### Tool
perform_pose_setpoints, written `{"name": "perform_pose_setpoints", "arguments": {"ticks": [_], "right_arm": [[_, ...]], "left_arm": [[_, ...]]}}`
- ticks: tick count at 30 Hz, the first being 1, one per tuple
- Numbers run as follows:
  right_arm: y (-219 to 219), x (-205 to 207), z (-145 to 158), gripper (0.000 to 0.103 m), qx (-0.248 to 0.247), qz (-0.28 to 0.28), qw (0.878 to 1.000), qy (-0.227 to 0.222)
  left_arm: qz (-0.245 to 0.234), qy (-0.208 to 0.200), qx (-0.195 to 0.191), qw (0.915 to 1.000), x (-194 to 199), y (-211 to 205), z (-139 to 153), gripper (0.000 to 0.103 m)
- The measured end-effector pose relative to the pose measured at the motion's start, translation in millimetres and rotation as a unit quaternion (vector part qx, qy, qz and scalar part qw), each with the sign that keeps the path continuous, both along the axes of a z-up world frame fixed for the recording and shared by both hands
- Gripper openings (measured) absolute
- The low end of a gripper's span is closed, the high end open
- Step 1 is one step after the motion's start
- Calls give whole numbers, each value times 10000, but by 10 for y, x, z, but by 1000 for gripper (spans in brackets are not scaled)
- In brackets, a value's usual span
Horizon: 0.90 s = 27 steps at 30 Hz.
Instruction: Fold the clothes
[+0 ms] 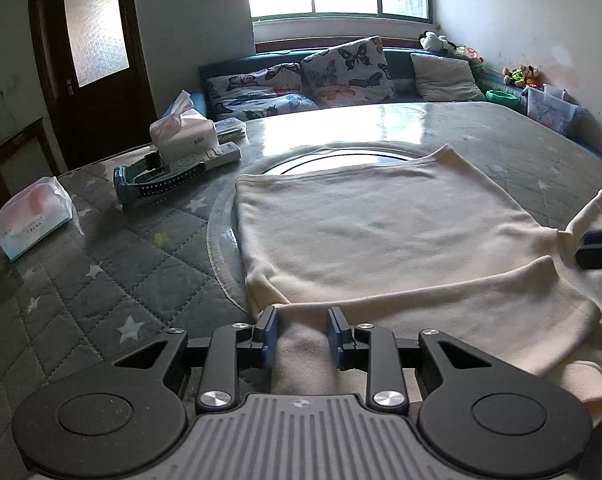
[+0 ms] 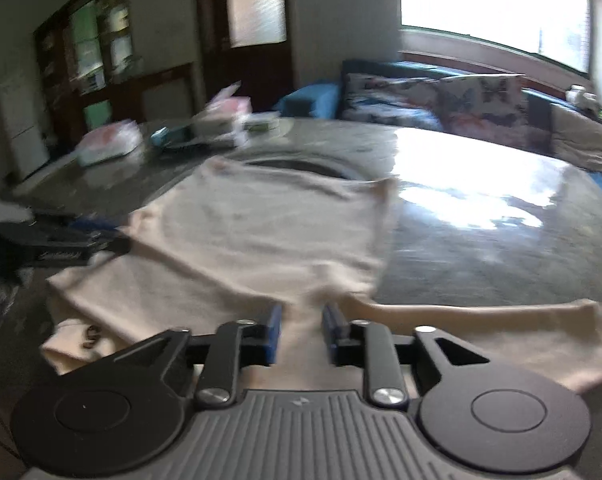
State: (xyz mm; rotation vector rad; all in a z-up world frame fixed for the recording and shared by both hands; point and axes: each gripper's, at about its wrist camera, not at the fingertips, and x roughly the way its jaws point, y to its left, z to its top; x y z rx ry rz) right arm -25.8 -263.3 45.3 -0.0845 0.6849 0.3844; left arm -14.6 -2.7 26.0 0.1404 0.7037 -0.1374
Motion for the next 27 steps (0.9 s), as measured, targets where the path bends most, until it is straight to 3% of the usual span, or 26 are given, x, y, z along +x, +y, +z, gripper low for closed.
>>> {"name": "perform_pose_setpoints", "arguments": {"ticks": [5, 10, 16, 27], "right_arm": [[-577, 37, -33, 32, -195, -1023, 9946, -10], [-1137, 81, -116, 40, -237, -2017, 9791, -49], [-1593, 130, -207, 44, -156, -2794, 9600, -82], [-1822, 209, -382, 43, 251, -3037, 9524, 65]], "left_arm": [[0, -60, 48, 10000, -99, -44, 47, 46], [-17, -165, 52, 9998, -228, -58, 113, 50], [48, -137, 87, 9999, -302, -53, 130, 53], [134, -57, 166, 9998, -359, -49, 108, 56]]}}
